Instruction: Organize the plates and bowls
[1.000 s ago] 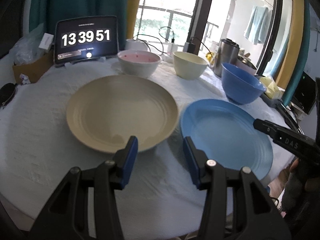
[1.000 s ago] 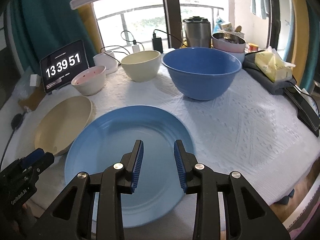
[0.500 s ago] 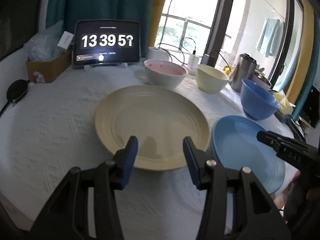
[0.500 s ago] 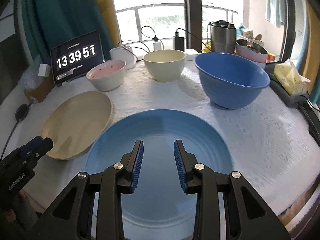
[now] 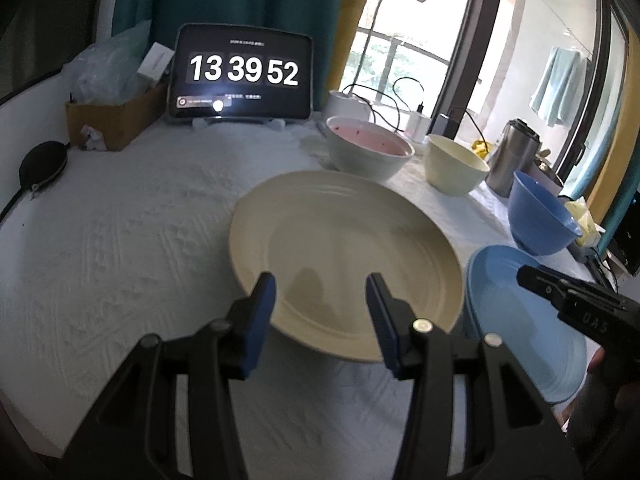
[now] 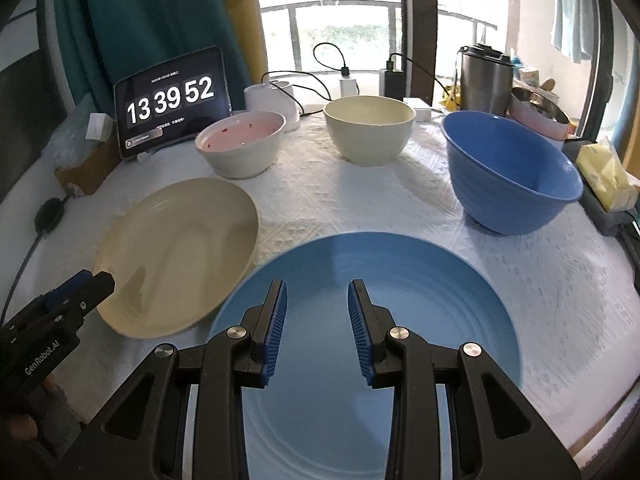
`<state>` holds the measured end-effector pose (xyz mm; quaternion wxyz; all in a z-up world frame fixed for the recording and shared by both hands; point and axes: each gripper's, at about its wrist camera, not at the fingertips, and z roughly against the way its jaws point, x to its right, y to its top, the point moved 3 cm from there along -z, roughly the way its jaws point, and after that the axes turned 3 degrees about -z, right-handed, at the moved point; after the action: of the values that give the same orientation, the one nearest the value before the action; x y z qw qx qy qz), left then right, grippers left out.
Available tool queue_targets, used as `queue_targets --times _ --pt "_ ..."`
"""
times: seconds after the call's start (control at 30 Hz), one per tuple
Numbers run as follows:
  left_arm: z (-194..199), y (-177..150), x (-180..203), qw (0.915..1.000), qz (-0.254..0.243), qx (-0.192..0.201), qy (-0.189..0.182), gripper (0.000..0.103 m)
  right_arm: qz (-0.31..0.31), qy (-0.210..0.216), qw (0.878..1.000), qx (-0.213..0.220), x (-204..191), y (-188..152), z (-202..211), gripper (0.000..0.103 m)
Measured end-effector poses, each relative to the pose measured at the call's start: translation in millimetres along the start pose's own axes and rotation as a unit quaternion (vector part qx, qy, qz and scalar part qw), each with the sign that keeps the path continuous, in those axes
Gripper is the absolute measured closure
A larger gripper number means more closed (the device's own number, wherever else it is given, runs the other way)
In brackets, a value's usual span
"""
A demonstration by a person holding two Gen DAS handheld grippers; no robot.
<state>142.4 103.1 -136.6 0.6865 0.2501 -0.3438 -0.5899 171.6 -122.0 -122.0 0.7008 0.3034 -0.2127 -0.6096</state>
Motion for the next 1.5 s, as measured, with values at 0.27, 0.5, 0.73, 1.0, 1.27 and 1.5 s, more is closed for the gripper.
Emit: queue_targets --times 0.27,0.5,0.73,1.0,1.27,1.5 --pt "-7 6 -9 0.9999 0.008 -0.007 0.003 0.054 0.009 0.007 1.000 -0.004 -14 10 -9 0.069" --pt "-13 12 -17 0.9997 0.015 -0.015 0.009 0.054 0.014 0.016 1.000 -0.010 -24 19 -17 0.069" --pt "-21 21 -24 0.9996 0.019 -0.020 0.012 0.054 0.019 0.027 0.999 -0.019 -35 31 -31 0.069" --pt "-27 27 -37 0.9991 0.026 -0.024 0.023 0.054 0.023 0.037 0.999 -0.033 -47 38 -46 0.069" --pt "-44 22 -42 0.9972 0.031 -0.061 0.031 0.054 0.015 0.036 0.997 -0.068 -49 39 -70 0.069" --pt "-53 18 -37 0.9958 0.021 -0.082 0.035 0.054 0.010 0.035 0.995 -0.097 -51 38 -87 0.069"
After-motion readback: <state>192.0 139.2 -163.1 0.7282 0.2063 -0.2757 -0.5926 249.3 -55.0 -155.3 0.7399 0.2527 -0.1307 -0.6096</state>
